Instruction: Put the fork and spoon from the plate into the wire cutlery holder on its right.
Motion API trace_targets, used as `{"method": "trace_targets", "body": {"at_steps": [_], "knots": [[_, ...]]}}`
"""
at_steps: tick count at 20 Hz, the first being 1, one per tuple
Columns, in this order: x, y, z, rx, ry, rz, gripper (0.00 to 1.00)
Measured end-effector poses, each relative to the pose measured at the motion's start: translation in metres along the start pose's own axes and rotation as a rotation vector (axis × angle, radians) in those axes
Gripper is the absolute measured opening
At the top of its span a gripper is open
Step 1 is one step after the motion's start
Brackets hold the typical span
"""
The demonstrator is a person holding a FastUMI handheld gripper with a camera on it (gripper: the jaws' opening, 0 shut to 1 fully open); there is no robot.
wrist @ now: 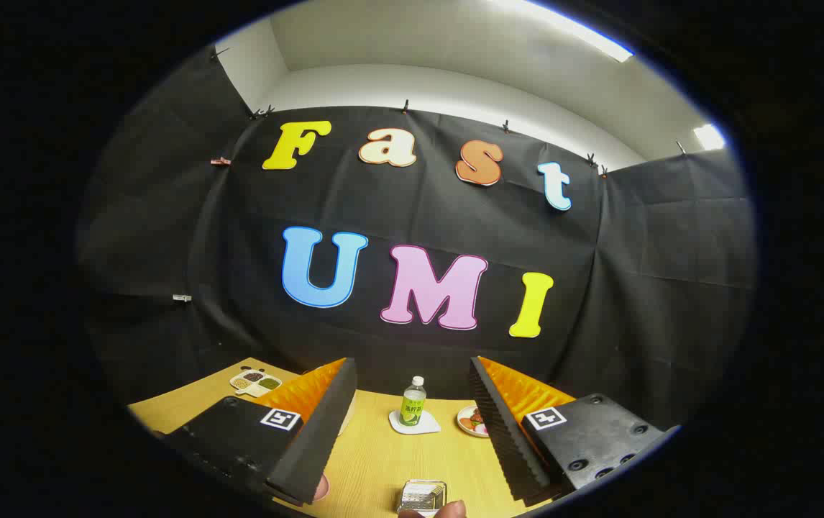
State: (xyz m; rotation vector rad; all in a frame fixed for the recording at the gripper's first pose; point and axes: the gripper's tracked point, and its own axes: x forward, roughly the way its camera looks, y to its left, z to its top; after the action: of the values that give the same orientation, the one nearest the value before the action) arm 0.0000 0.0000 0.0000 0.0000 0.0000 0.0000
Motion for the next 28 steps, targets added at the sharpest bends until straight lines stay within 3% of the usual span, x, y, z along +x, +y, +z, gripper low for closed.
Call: {"method": "trace_targets", "body": {"at_steps": [21, 24, 28], "knots": [[0.000, 0.011, -0.001, 0.005, 0.010, 0.020, 0.97], [0.000, 0.031, -0.015, 0.021, 0.076, 0.095, 0.97], [-0.007, 0.070, -0.060, 0.051, 0.290, 0.244, 0.97]]}}
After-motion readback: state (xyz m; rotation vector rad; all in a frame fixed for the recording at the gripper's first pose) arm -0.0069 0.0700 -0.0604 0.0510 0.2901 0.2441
